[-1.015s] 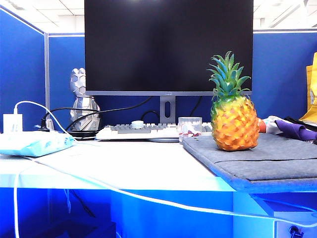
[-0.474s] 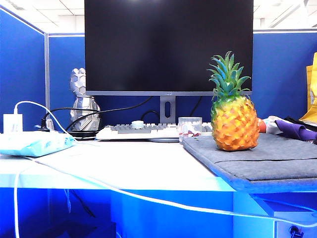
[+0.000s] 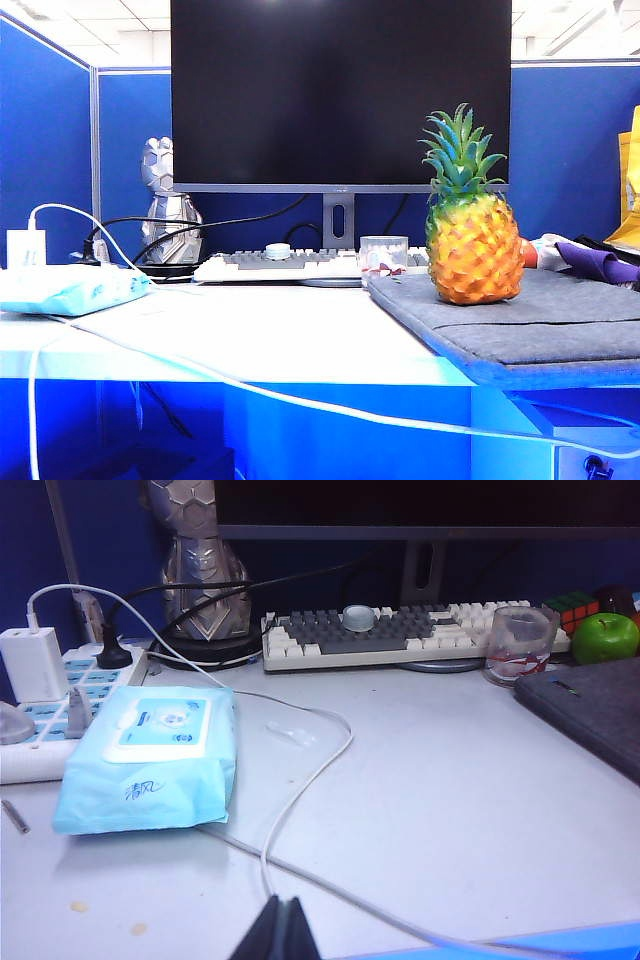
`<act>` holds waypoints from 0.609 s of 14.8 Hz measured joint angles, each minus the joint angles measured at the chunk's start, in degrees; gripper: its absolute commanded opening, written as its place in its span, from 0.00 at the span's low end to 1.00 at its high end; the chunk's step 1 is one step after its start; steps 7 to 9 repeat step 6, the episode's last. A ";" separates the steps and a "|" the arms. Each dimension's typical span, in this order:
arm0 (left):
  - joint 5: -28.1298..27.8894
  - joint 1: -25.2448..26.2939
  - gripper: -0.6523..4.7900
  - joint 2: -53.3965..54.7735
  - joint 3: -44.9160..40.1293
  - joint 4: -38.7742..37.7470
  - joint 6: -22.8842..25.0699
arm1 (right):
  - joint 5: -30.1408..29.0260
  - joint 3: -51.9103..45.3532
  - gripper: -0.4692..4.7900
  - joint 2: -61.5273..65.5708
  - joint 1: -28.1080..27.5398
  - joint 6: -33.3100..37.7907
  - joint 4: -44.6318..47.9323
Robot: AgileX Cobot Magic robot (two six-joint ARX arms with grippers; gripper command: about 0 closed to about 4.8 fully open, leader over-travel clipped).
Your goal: Pick up the pineapple and place it above the gray bag.
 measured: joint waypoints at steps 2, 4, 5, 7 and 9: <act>0.02 0.00 0.12 0.00 0.00 0.00 0.00 | 0.00 0.00 0.09 0.00 0.00 0.02 -0.50; 0.02 0.00 0.12 0.00 0.00 0.00 0.00 | 0.00 0.00 0.09 0.00 0.00 0.02 -0.50; 0.02 0.00 0.12 0.00 0.02 0.00 0.00 | 0.00 0.00 0.09 0.00 0.00 0.00 -0.50; 0.02 0.00 0.12 0.00 0.02 0.00 -0.02 | 0.00 0.00 0.09 0.00 0.00 0.00 -0.50; 0.02 0.00 0.12 0.00 0.02 0.00 -0.02 | 0.00 0.00 0.09 0.00 0.00 0.00 -0.50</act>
